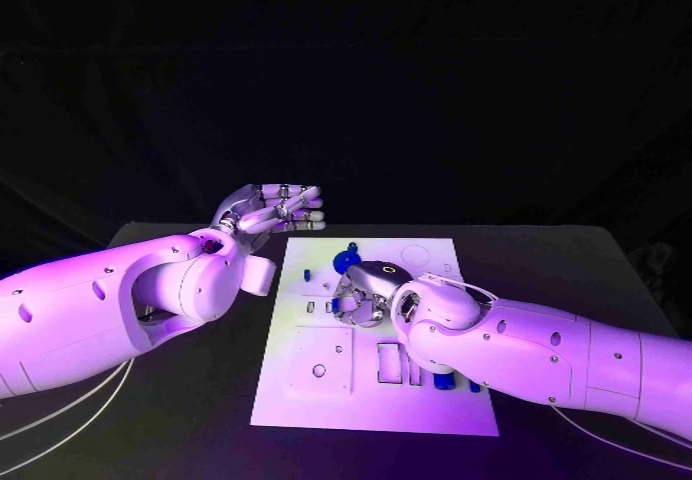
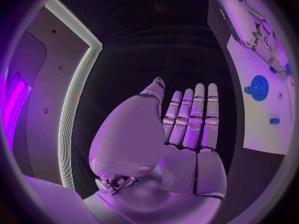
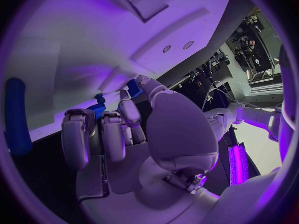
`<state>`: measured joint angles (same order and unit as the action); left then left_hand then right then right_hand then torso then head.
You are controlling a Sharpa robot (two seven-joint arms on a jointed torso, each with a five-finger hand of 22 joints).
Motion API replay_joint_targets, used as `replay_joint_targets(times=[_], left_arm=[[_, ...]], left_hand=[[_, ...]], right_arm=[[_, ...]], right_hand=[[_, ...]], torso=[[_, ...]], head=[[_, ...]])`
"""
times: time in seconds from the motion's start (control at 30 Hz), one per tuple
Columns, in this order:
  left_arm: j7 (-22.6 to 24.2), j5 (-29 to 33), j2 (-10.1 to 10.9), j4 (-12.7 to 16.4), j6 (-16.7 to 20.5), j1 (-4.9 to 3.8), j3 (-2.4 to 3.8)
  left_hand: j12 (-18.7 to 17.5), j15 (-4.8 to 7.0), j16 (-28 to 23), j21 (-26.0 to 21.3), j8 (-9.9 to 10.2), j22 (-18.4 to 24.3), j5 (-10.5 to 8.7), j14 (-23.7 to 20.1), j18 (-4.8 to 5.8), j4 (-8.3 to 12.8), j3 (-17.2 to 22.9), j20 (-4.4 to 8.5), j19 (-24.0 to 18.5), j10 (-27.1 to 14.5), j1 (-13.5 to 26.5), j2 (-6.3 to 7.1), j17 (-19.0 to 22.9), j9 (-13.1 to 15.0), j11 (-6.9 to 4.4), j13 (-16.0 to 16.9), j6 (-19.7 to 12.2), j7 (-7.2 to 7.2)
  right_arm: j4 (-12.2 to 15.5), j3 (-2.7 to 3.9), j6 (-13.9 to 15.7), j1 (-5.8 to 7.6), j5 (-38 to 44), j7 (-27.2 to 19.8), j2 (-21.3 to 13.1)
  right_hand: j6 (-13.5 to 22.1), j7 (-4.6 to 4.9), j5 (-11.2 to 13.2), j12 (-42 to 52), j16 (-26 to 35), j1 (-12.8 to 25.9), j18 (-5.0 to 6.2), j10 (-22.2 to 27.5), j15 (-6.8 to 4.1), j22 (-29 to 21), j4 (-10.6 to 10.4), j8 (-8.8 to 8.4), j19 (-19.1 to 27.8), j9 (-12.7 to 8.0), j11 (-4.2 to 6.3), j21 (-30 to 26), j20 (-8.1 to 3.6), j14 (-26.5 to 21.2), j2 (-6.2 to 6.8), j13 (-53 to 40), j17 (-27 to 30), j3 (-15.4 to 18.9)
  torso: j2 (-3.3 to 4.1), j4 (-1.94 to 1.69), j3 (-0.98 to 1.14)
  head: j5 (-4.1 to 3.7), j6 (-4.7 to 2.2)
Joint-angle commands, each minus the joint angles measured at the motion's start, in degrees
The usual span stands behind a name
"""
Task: Assemble the parts on the task board
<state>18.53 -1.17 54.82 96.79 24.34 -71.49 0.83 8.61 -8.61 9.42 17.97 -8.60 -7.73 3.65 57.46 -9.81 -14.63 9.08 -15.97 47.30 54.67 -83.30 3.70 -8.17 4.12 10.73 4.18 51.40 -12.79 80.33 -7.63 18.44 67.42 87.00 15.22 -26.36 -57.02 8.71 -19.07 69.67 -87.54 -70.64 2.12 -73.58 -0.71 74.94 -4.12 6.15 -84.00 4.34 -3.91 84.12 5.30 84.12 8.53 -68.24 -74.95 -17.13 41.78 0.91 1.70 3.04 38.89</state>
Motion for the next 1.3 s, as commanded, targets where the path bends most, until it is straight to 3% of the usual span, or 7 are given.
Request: replay_joint_targets(times=[0.03,0.4,0.7,0.77,0.93,1.13,1.3], left_arm=[[0.2,-0.1,-0.1,0.1,-1.0,-0.02,0.04],[-6.1,-5.2,-0.1,-1.3,-4.6,-0.03,0.03],[-21.1,-25.1,-1.1,-5.3,-15.8,-0.04,0.03],[-24.7,-29.2,-1.6,-6.4,-18.4,-0.06,0.03],[-33.3,-40.2,-3.4,-8.9,-22.4,-0.15,0.03],[-41.4,-53.5,-6.1,-11.9,-24.5,-0.33,0.03],[-46.0,-58.1,-8.8,-14.4,-26.7,-0.53,0.02]], left_hand=[[-0.3,0.09,-0.2,0.2,0.2,0.1,-0.12,-0.5,-0.63,0.2,0.0,-0.04,-0.6,-0.2,-0.5,-0.02,-0.1,0.0,-0.03,0.0,-0.2,-0.49],[0.1,0.52,0.4,1.1,0.1,-0.2,-0.13,0.9,-0.78,-0.4,-0.9,0.36,0.6,1.0,0.5,0.35,-0.6,0.1,-0.39,0.3,0.4,-0.26],[6.5,7.11,13.9,11.6,-2.8,-5.0,-0.13,20.2,-0.84,-1.6,-3.4,6.91,14.2,14.8,3.1,-0.01,-9.3,2.0,-5.88,4.3,7.4,3.65],[8.4,8.68,21.0,16.2,-3.3,-7.5,-0.09,25.4,-0.78,-1.8,-4.0,9.19,18.6,16.9,4.6,-0.59,-14.2,2.5,-7.14,5.9,8.4,4.91],[13.8,9.66,50.1,25.0,-4.4,-13.3,0.00,25.1,-0.49,-2.3,-5.2,11.44,18.6,17.2,8.0,-2.48,-44.4,4.5,-8.49,11.9,9.8,6.08],[21.7,10.51,60.4,33.3,-5.9,-20.8,0.01,24.9,-0.16,-2.0,-7.2,11.74,16.3,16.8,10.3,-1.64,-55.7,7.1,-9.12,19.9,10.3,7.01],[31.1,11.37,71.1,47.6,-9.0,-39.0,-0.02,28.5,2.14,-2.1,-9.6,12.44,21.8,14.9,11.2,-2.12,-68.6,11.4,-10.11,28.9,10.4,8.04]], right_arm=[[0.0,-0.01,-0.1,-0.04,0.7,-0.1,0.0],[4.3,0.20,6.3,0.52,-2.1,-4.0,-4.8],[11.5,0.56,7.9,5.15,-23.8,-13.2,-15.1],[12.7,0.58,6.9,6.16,-28.5,-14.2,-17.3],[13.8,0.60,5.1,7.42,-37.1,-16.2,-21.1],[13.7,0.60,4.5,7.89,-42.0,-18.3,-23.5],[13.6,0.60,5.1,7.99,-43.4,-19.7,-24.6]], right_hand=[[0.8,0.09,0.2,-0.6,0.4,0.5,-0.42,0.8,0.43,11.2,0.0,-0.45,-1.8,-0.1,0.00,-0.4,0.53,4.5,0.34,0.5,-9.2,0.6],[4.7,1.18,0.6,-3.7,1.7,-0.8,0.56,4.7,1.40,9.1,-1.4,-1.24,0.6,-0.1,-1.09,-4.4,1.54,3.9,0.24,4.3,-6.9,8.6],[0.9,-0.21,-0.6,-20.4,16.7,-3.4,5.58,16.2,0.24,-4.0,-1.7,2.01,14.8,0.6,0.22,-28.1,0.57,-3.6,-2.08,21.0,13.9,9.3],[0.6,0.03,-0.7,-27.6,34.8,-4.0,8.35,15.8,0.29,-14.8,-2.2,2.23,24.9,0.5,0.24,-46.4,0.75,-11.5,-2.44,27.2,33.4,8.5],[-0.1,0.52,-0.5,-41.2,53.4,-5.6,8.14,15.2,1.83,-22.8,-2.9,2.22,27.9,0.1,-0.89,-56.8,2.07,-16.3,-2.02,39.2,44.1,5.9],[-0.3,1.83,-0.1,-51.9,69.3,-6.2,8.49,11.3,3.67,-32.5,-3.1,1.10,27.4,-0.3,-2.49,-66.6,4.15,-14.7,-1.00,51.4,52.7,3.2],[-0.7,1.67,-0.3,-53.9,74.4,-6.0,8.44,9.4,3.68,-36.6,-2.6,0.74,24.7,-0.3,-2.32,-69.5,4.03,-11.6,-0.99,55.6,55.1,3.0]], torso=[[-0.02,0.02,0.01],[-0.15,0.01,0.01],[-1.39,0.67,-0.18],[-1.69,0.78,-0.16],[-2.42,0.82,-0.03],[-2.87,0.90,0.16],[-2.95,0.88,0.22]], head=[[-0.04,-0.07],[-0.04,-0.38],[0.37,-0.11],[0.61,0.05],[0.67,0.37],[1.00,0.56],[1.23,0.81]])
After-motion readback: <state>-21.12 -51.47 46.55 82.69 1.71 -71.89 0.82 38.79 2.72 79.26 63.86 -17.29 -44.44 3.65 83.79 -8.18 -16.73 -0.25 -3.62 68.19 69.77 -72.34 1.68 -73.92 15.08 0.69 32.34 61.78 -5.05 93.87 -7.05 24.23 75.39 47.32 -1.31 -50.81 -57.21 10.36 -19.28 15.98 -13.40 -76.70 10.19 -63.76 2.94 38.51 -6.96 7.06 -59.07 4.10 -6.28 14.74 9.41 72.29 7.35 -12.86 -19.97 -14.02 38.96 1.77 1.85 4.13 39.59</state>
